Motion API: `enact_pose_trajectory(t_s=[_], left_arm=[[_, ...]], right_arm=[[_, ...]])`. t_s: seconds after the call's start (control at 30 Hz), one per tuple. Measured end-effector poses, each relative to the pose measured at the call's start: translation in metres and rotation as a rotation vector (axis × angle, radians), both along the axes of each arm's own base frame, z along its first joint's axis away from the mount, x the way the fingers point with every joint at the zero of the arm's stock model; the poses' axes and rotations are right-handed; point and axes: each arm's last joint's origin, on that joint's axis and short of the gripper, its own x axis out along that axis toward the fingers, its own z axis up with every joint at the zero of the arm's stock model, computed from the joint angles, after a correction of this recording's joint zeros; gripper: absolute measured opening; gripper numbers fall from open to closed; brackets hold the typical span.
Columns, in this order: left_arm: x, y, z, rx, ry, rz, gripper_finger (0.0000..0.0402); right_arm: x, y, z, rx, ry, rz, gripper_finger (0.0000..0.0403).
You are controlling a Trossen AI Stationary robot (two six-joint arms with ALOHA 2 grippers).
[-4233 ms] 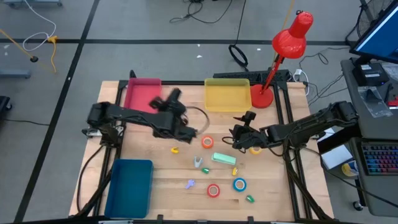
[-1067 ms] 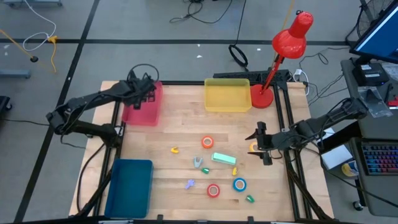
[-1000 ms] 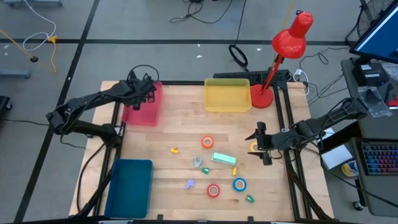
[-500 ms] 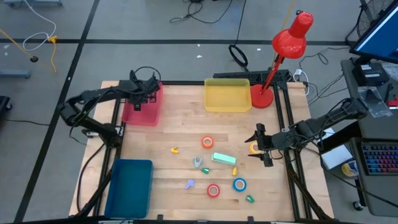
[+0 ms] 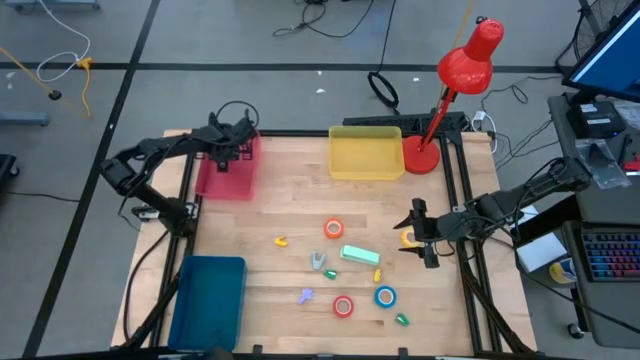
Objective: Pick and place Stapler, Stapler remover, tape
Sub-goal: Put the black stapler into the pink bin
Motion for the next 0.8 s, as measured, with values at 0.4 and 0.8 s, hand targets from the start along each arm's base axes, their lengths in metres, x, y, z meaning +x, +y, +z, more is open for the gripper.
enact_pose_trajectory(t_s=[0.4,0.8], left_arm=[[-0.0047,0.0001,-0.0009,-0.067,0.002,-0.027,0.0134],[-0.0052,-0.0008,-0.0012,-0.082,-0.002,-0.041,0.0245]], right_arm=[[0.0000,0.0000,-0.0001,0.006,0.000,-0.004,0.0277],[0.0012,0.0005,0.0017,0.016,-0.020,-0.004,0.0277]])
